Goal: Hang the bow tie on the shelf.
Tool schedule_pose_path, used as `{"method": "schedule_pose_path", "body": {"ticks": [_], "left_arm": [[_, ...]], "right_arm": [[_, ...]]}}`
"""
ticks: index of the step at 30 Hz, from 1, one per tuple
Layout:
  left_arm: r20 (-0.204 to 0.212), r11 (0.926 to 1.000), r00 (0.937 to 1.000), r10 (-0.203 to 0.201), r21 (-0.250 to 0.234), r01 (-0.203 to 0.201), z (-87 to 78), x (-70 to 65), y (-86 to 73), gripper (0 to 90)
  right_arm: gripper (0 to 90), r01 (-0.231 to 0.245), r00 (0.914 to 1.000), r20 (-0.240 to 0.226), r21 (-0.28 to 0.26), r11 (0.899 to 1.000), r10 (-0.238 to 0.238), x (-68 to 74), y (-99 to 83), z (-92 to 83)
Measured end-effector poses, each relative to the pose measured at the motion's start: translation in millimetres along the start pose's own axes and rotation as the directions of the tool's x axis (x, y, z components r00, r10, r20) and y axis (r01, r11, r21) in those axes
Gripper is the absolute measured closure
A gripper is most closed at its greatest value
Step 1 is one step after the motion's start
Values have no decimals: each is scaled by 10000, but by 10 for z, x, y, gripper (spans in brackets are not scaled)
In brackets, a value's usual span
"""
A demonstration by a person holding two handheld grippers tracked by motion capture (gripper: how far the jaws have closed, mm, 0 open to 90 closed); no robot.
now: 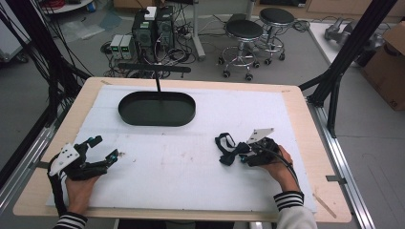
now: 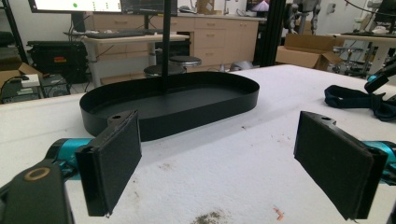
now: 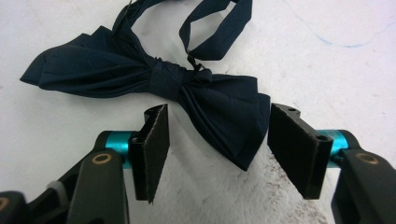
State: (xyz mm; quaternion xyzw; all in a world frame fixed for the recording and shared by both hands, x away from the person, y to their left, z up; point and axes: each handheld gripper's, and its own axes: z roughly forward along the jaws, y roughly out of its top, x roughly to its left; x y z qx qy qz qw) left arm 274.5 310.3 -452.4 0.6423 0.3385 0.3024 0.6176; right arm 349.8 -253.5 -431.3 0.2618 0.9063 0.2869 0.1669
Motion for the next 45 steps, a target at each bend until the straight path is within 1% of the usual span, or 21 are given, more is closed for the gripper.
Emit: {"method": "schedule_pose_path", "body": {"ticks": [1,2,4,5,6,10,17,20,23,25,26,28,32,34,35,36,39,40,41,42,45], "left_arm": [[-3,10000,10000,0,-2,0,0,0,0,152],[-1,10000,10000,-1,0,1,0,0,0,152],[-12,10000,10000,-4,1,4,0,-1,0,152],[-12,10000,10000,-7,1,7,0,-1,0,152],[-1,10000,10000,-7,-4,7,0,0,0,152],[3,10000,10000,-25,-15,25,-1,0,-1,152],[-9,10000,10000,-25,-12,25,-2,4,-1,152],[-8,10000,10000,-41,-21,41,-1,1,-1,152],[-8,10000,10000,-32,-23,32,-1,3,-1,152],[-9,10000,10000,-43,-21,43,-1,1,-1,152],[-10,10000,10000,-45,-22,45,-1,2,-1,152],[-6,10000,10000,-45,-19,45,-1,2,-1,152],[0,10000,10000,-57,-15,57,-1,0,-1,152],[1,10000,10000,-47,-5,47,-2,1,0,152],[-8,10000,10000,-59,-30,59,0,-1,-2,152],[-8,10000,10000,-54,-27,54,0,-1,-1,152],[-11,10000,10000,-61,-25,61,0,-1,-1,152],[-8,10000,10000,-56,-28,56,0,-1,-2,152],[-7,10000,10000,-57,-27,57,0,-1,-1,152],[-8,10000,10000,-60,-28,60,0,-1,-1,152],[4,10000,10000,-43,-15,43,-1,0,-1,152]], "right_arm": [[431,-104,9998,-148,-61,9999,103,-23,-3,8],[431,-104,9998,-148,-61,9999,103,-23,-3,8],[525,-245,9976,-648,-61,9997,241,-64,-9,17],[525,-245,9976,-648,-61,9997,241,-64,-9,17],[555,-379,9947,-956,-84,9992,369,-93,-15,23],[610,-573,9926,-1083,-146,9982,554,-131,-28,21],[728,-734,9919,-1050,-186,9971,711,-151,-22,24],[791,-1149,9877,-1080,-136,9933,1127,-156,-20,10],[833,-1566,9805,-1219,-122,9876,1540,-165,-22,4],[839,-1632,9796,-1220,-176,9864,1599,-170,-23,5],[845,-1852,9750,-1279,-166,9826,1816,-172,-23,0],[850,-1936,9730,-1319,-192,9809,1894,-174,-21,-6],[856,-2415,9606,-1506,-365,9697,2335,-180,-22,-36],[856,-2546,9558,-1652,-518,9657,2431,-188,-25,-53],[856,-2727,9507,-1713,-652,9599,2585,-187,-24,-81],[856,-2727,9507,-1713,-652,9599,2585,-187,-24,-81],[857,-2950,9432,-1871,-908,9512,2746,-190,-18,-122],[858,-3111,9376,-1986,-1122,9437,2855,-188,-12,-148],[858,-3111,9376,-1986,-1122,9437,2855,-188,-12,-148],[858,-3255,9322,-2109,-1325,9362,2943,-183,-2,-174],[859,-3356,9276,-2266,-1554,9291,2972,-176,12,-196]]}}
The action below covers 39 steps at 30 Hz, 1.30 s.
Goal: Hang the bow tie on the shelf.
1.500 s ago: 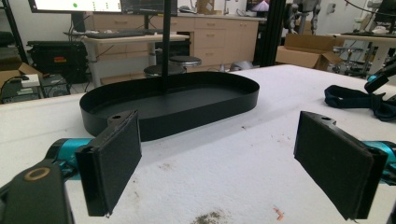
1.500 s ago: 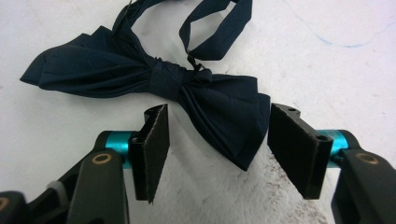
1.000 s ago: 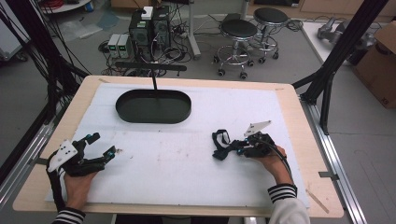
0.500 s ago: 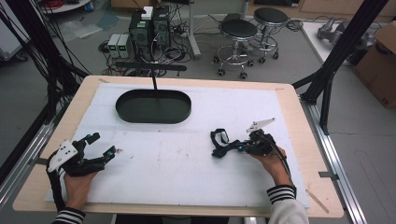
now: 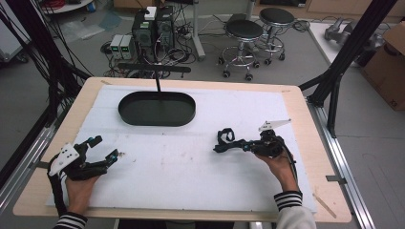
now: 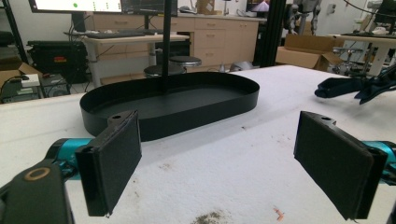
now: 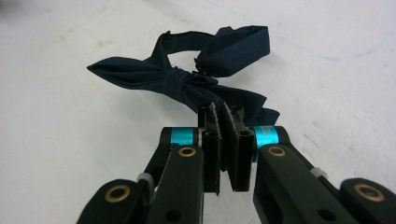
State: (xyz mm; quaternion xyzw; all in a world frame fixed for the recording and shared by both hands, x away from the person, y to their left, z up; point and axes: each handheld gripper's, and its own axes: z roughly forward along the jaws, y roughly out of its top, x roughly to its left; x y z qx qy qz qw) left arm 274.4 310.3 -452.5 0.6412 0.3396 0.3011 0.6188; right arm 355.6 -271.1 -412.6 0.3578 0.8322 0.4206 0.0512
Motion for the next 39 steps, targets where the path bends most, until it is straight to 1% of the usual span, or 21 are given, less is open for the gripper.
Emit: {"method": "schedule_pose_path", "body": {"ticks": [3,4,5,7,8,10,12,13,15,16,17,19,22,24,28,29,30,33,34,39], "left_arm": [[-17,10000,10000,0,-14,0,1,1,0,152],[-4,10000,10000,0,-14,0,1,0,0,152],[-5,10000,10000,-2,-15,2,1,-1,0,152],[-4,10000,10000,-2,-15,2,1,0,-1,152],[-4,10000,10000,-1,-13,1,1,0,0,152],[-2,10000,10000,-2,-16,2,1,0,-1,152],[-3,10000,10000,-1,-14,1,1,0,0,152],[-4,10000,10000,-1,-15,1,1,0,-1,152],[1,10000,10000,-1,-17,1,0,-1,-1,152],[-2,10000,10000,1,-21,-1,0,-1,-1,152],[3,10000,10000,0,-22,0,0,0,-1,152],[-3,10000,10000,18,-16,-18,-3,2,0,152],[2,10000,10000,15,-15,-15,-4,5,-1,152],[5,10000,10000,12,-19,-12,-4,5,-1,152],[12,10000,10000,-39,-42,40,-3,5,-1,152],[7,10000,10000,-9,-29,9,-4,6,-1,152],[13,10000,10000,-6,-21,6,-5,7,-1,152],[17,10000,10000,-49,-47,49,-3,6,-1,152],[17,10000,10000,-52,-51,52,-3,6,-1,152],[19,10000,10000,-65,-47,66,-5,8,-1,152]], "right_arm": [[860,37,10000,-30,-390,9992,-39,38,25,-22],[860,129,9999,-41,-660,9977,-132,66,47,-32],[860,129,9999,-41,-660,9977,-132,66,47,-32],[860,264,9996,55,-1031,9943,-260,118,87,-42],[860,264,9996,55,-1031,9943,-260,118,87,-42],[860,459,9989,121,-1288,9906,-447,146,126,-40],[859,632,9979,244,-1619,9848,-600,205,202,-34],[859,632,9979,244,-1619,9848,-600,205,202,-34],[859,713,9973,276,-1782,9814,-674,246,268,-36],[859,914,9957,305,-2064,9742,-869,290,344,-37],[859,914,9957,305,-2064,9742,-869,290,344,-37],[859,1047,9944,384,-2222,9694,-986,349,428,-42],[859,1243,9921,478,-2383,9632,-1162,398,522,-31],[859,1308,9913,437,-2433,9611,-1239,427,589,-17],[859,1497,9887,501,-2576,9546,-1416,486,712,16],[859,1588,9872,528,-2616,9520,-1502,515,771,40],[859,1588,9872,528,-2616,9520,-1502,515,771,40],[859,1768,9842,607,-2809,9433,-1663,555,850,81],[859,1729,9849,592,-2854,9427,-1627,572,880,99],[859,1907,9815,811,-3219,9274,-1736,624,993,163]]}}
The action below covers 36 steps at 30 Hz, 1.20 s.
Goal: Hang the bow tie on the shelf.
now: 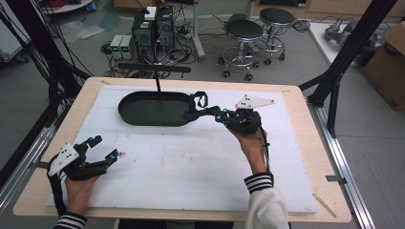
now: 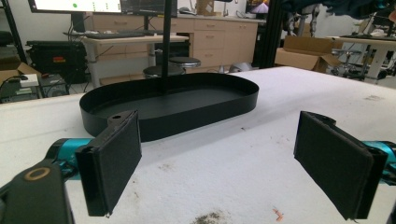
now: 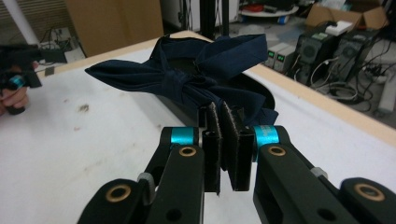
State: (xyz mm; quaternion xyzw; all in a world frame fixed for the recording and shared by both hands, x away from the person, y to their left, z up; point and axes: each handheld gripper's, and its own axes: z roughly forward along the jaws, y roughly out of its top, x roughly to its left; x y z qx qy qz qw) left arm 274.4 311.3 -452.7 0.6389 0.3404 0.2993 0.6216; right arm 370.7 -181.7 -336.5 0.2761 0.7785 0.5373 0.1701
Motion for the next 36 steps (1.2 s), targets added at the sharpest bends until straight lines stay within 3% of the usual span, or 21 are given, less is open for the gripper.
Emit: {"method": "schedule_pose_path", "body": {"ticks": [12,21,27,36], "left_arm": [[26,10000,10000,-47,-18,47,-5,8,-1,152],[18,10000,10000,-67,-28,67,-4,10,-1,152],[25,10000,10000,-53,-25,53,-5,11,-1,152],[13,10000,10000,-79,-37,79,-5,12,-1,152]], "right_arm": [[860,504,9983,341,-658,9966,-482,61,270,259],[860,454,9971,657,-1147,9924,-380,33,385,410],[859,745,9932,989,-1383,9876,-611,44,393,543],[860,370,9926,1193,-1378,9898,-205,-73,325,735]]}}
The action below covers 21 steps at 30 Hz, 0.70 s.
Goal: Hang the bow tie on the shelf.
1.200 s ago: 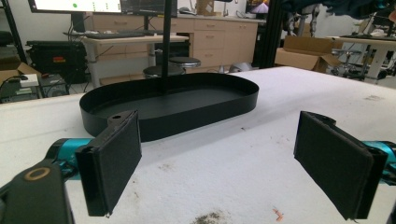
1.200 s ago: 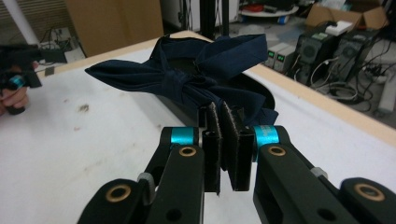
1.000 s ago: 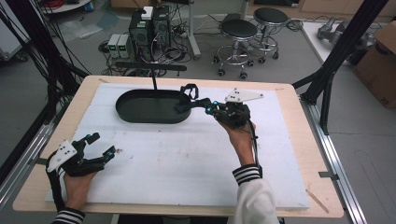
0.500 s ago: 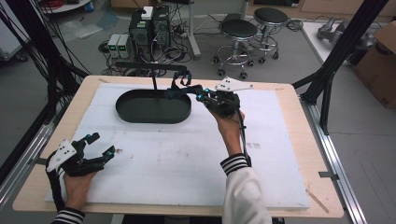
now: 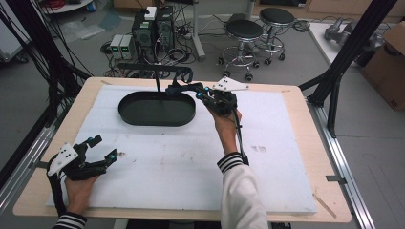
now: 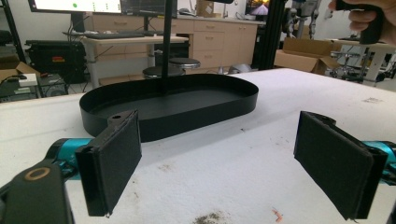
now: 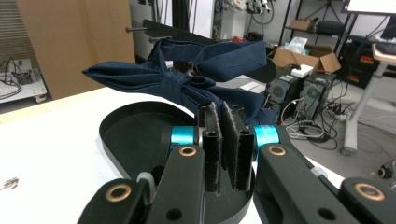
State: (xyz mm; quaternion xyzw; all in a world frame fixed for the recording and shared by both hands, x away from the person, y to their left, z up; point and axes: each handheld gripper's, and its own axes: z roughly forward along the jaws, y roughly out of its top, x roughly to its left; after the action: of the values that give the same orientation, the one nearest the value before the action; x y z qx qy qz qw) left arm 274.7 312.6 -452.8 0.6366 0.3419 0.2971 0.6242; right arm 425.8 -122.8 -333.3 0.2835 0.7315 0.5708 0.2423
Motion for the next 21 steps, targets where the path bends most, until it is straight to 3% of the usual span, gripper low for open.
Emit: {"method": "schedule_pose_path", "body": {"ticks": [14,18,21], "left_arm": [[22,10000,10000,22,-13,-22,-3,1,0,152],[24,10000,10000,23,-17,-23,-3,-1,-1,152],[21,10000,10000,22,-16,-21,-3,-1,-1,152]], "right_arm": [[859,-404,9990,248,945,9947,382,-145,-103,237],[857,-760,9961,568,1517,9855,680,-174,-175,296],[845,-880,9950,600,1577,9836,794,-186,-195,313]]}}
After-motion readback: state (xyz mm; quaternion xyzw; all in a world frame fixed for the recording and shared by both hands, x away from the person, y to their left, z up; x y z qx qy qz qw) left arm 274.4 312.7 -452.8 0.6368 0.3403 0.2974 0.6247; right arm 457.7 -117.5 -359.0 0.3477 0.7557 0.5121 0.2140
